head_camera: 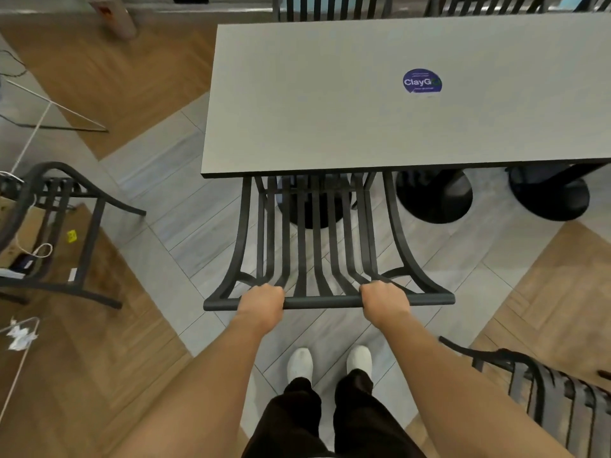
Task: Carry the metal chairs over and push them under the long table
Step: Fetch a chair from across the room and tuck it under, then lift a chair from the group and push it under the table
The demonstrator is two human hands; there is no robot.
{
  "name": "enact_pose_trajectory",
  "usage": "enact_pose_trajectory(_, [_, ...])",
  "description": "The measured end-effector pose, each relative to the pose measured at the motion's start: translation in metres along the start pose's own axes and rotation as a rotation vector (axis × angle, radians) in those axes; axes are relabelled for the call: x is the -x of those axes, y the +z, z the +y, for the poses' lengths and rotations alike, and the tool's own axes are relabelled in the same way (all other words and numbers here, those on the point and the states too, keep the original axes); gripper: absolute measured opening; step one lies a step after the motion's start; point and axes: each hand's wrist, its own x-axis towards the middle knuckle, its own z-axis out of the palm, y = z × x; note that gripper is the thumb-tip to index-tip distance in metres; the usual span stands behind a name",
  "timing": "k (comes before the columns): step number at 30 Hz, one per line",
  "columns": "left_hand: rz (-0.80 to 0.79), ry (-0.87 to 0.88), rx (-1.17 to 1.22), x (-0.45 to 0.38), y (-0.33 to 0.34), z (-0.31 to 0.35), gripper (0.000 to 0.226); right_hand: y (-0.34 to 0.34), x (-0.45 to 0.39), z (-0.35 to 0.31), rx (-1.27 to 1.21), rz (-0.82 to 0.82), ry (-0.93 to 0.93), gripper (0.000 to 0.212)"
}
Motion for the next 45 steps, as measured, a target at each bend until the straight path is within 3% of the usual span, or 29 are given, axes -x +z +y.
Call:
enact_pose_trajectory(4, [-0.054,0.007,0.077,-0.007,-0.005,-0.002,0.021,-0.004,-0.004,0.003,-0.070,-0.031,-0.007,0.026])
enact_pose_trajectory(8, [-0.095,0.024,0.173,-0.002,-0.007,-0.004,0.029,-0.008,-0.004,0.005,-0.189,-0.117,-0.034,0.042])
enact_pose_trajectory(13, [-0.125,0.100,0.334,0.005,-0.012,-0.009,0.069,-0.011,0.009,0.011,-0.227,-0.084,-0.056,0.042])
enact_pose_trajectory(16, [-0.101,0.156,0.373,0.012,-0.023,-0.004,0.076,-0.013,0.020,0.015,-0.254,-0.057,-0.032,0.041])
enact_pose_trajectory(19, [-0.059,0.201,0.342,0.016,-0.036,0.011,0.071,-0.018,0.037,0.019,-0.340,-0.017,0.002,0.042])
enact_pose_trajectory(24, [0.033,0.358,0.156,0.025,-0.059,0.055,0.040,-0.020,0.076,0.034,-0.503,0.107,0.084,0.045])
enact_pose_trajectory(28, [0.116,0.489,0.006,0.032,-0.068,0.098,0.034,-0.010,0.111,0.050,-0.589,0.212,0.199,0.050])
enact_pose_trajectory(31, [0.173,0.587,-0.062,0.045,-0.065,0.131,0.036,0.007,0.144,0.065,-0.622,0.187,0.296,0.054])
enact_pose_trajectory(36, [0.098,0.738,-0.184,0.074,-0.046,0.192,0.038,0.054,0.209,0.098,-0.655,0.158,0.441,0.061])
enact_pose_trajectory(45, [-0.012,0.941,-0.370,0.179,0.044,0.322,0.041,0.183,0.379,0.135,-0.860,0.224,0.715,0.053])
